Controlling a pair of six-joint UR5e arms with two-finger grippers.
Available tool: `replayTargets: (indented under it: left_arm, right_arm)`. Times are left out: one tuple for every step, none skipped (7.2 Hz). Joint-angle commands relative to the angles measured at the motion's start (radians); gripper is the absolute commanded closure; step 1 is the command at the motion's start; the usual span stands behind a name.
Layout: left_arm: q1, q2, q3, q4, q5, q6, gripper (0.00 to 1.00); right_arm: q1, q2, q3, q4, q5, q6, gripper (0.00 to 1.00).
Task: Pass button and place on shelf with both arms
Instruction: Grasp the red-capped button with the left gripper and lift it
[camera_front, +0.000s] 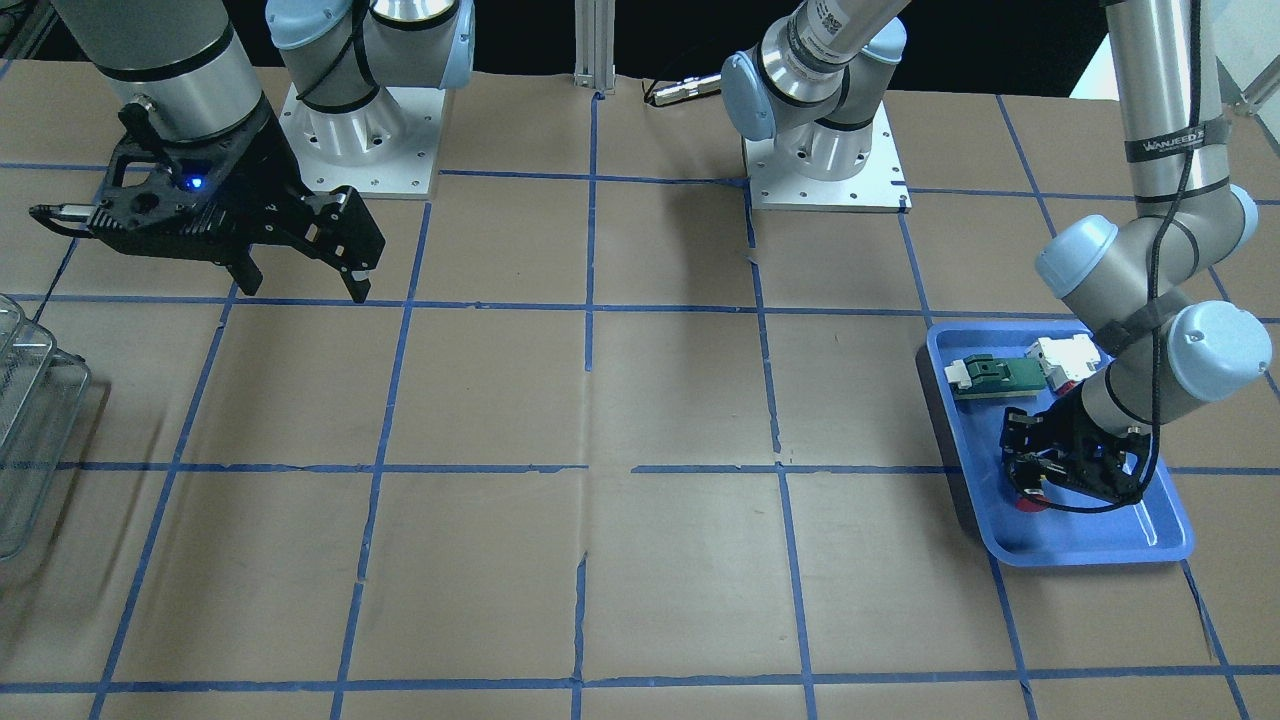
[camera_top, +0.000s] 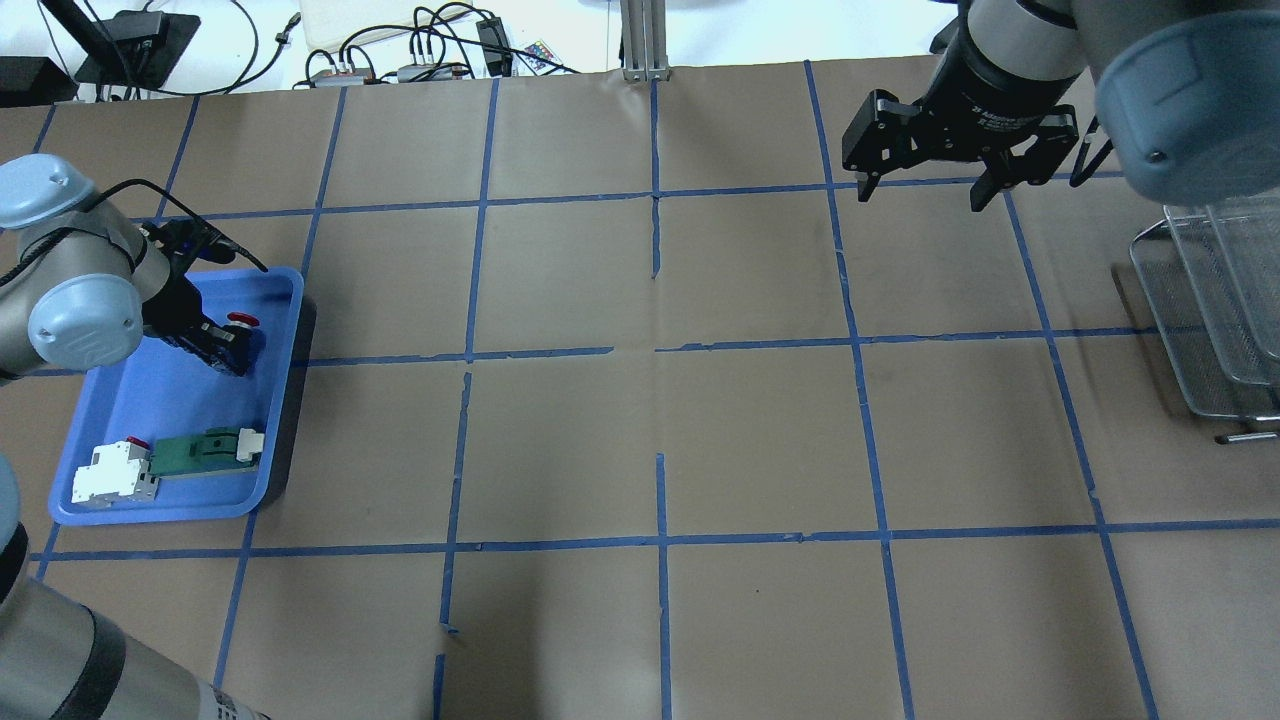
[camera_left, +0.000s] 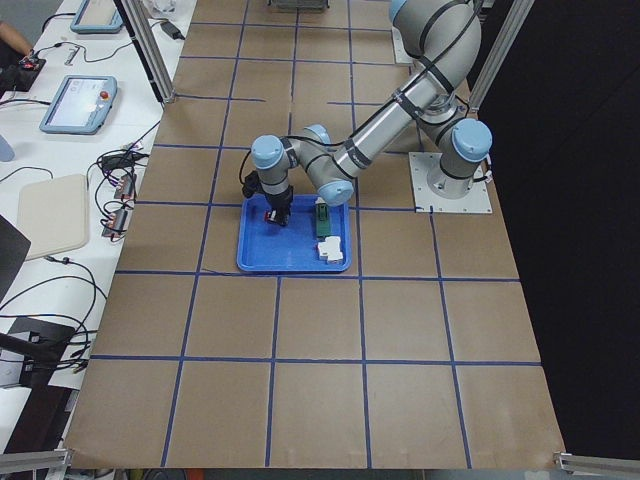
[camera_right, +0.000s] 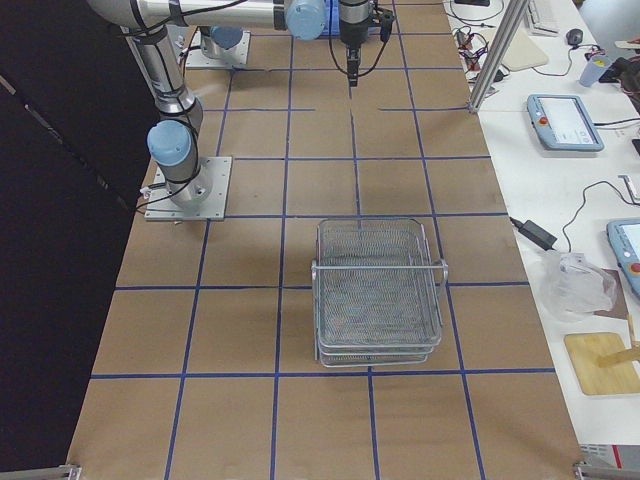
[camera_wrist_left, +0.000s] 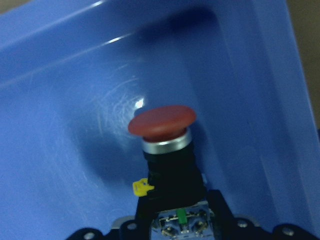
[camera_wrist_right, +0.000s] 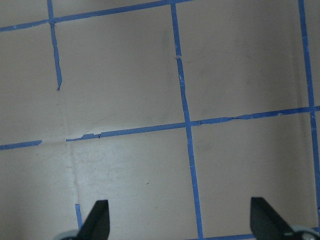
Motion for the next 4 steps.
replayTargets:
  left_arm:
    - [-0.001,0.033,0.015,-0.008,-0.007,0.140,1.00]
    - [-0.020,0.056,0.038,-0.038,-0.010,0.223,1.00]
    - [-0.046,0.074,0.066,-0.110,-0.010,0.330,1.00]
    - [-0.095,0.091,0.097,-0.164,-0.007,0.463,1.00]
  right_arm:
    - [0.000,0.000,0.001,-0.003,-0.011,-0.038,0.00]
    - [0.000,0.001,-0.001,-0.017,-0.009,-0.031,0.00]
    - [0.000,0.003,-0.001,-0.064,-0.003,-0.029,0.00]
    - [0.000,0.001,-0.001,-0.063,-0.008,-0.031,0.00]
